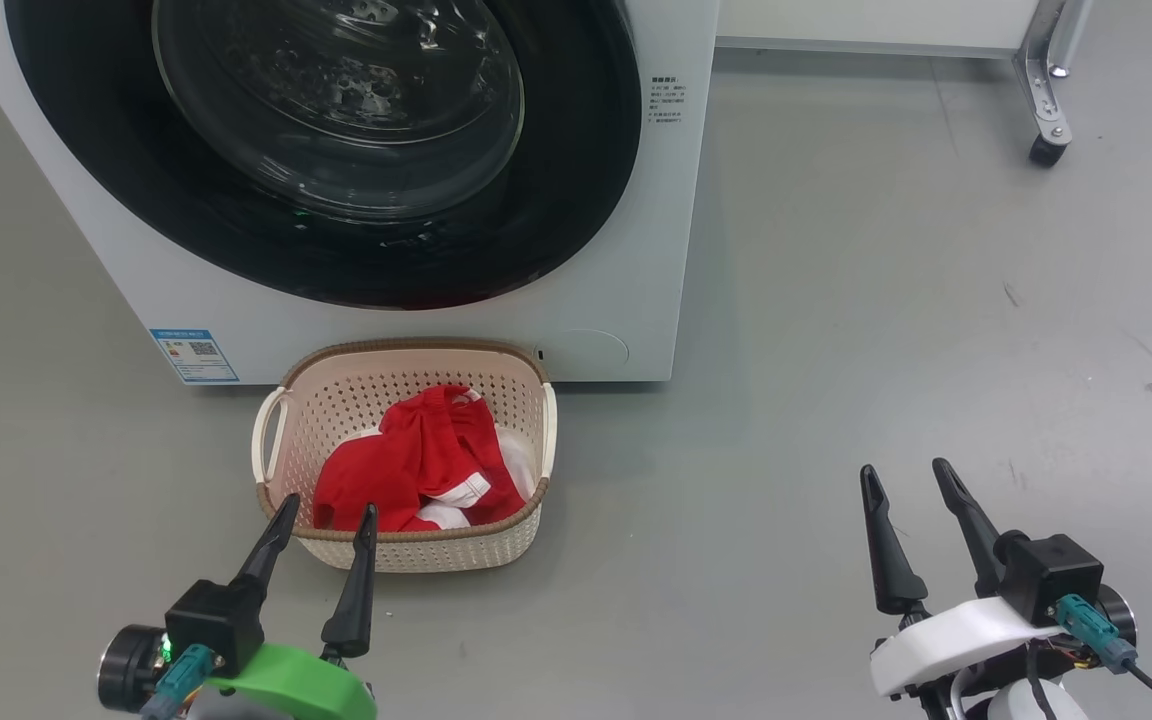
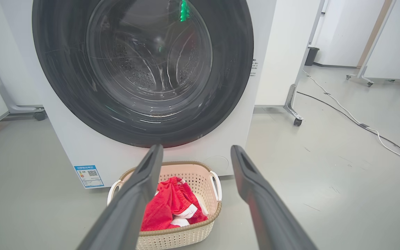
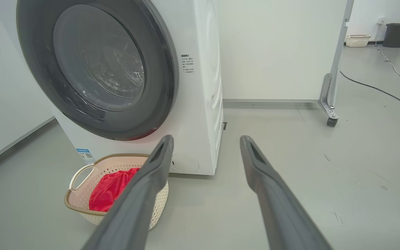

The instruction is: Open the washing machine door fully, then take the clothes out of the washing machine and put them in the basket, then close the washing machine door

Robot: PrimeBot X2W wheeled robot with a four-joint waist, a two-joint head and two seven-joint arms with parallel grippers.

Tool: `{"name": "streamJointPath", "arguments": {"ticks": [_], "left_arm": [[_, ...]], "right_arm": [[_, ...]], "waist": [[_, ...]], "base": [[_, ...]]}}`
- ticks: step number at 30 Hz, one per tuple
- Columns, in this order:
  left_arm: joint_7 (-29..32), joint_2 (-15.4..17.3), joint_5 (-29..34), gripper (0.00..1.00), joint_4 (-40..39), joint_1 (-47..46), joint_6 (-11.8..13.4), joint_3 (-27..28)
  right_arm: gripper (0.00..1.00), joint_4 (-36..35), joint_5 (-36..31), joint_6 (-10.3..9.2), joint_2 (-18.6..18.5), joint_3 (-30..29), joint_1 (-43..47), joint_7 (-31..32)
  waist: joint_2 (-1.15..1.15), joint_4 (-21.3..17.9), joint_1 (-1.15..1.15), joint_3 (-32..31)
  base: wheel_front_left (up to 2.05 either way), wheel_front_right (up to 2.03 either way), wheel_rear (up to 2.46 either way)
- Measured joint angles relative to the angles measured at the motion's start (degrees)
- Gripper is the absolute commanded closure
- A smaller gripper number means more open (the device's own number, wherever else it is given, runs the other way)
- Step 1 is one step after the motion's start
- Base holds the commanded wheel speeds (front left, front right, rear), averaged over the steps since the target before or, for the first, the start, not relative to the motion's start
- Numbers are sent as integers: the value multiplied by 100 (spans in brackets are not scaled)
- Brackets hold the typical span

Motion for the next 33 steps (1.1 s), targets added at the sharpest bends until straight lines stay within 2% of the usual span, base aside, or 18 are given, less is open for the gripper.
{"name": "streamJointPath", "arguments": {"ticks": [13,14,22,33], "left_arm": [[45,0,-5,0,-87,18,45,-25],[49,-12,-4,100,-53,20,45,-33],[52,-86,-27,100,332,192,44,-112],[220,-89,-906,100,331,191,9,56]], "right_arm": [[0,-96,-2,-41,13,7,102,0],[100,-63,1,-42,19,8,103,3],[100,294,63,-41,97,41,341,9],[100,216,893,18,97,-12,341,113]], "waist": [[0,-8,0,-2],[0,-10,0,-2],[0,-14,0,-4],[0,-40,0,-30]], "base": [[0,0,0],[0,0,0],[0,0,0],[0,0,0]]}}
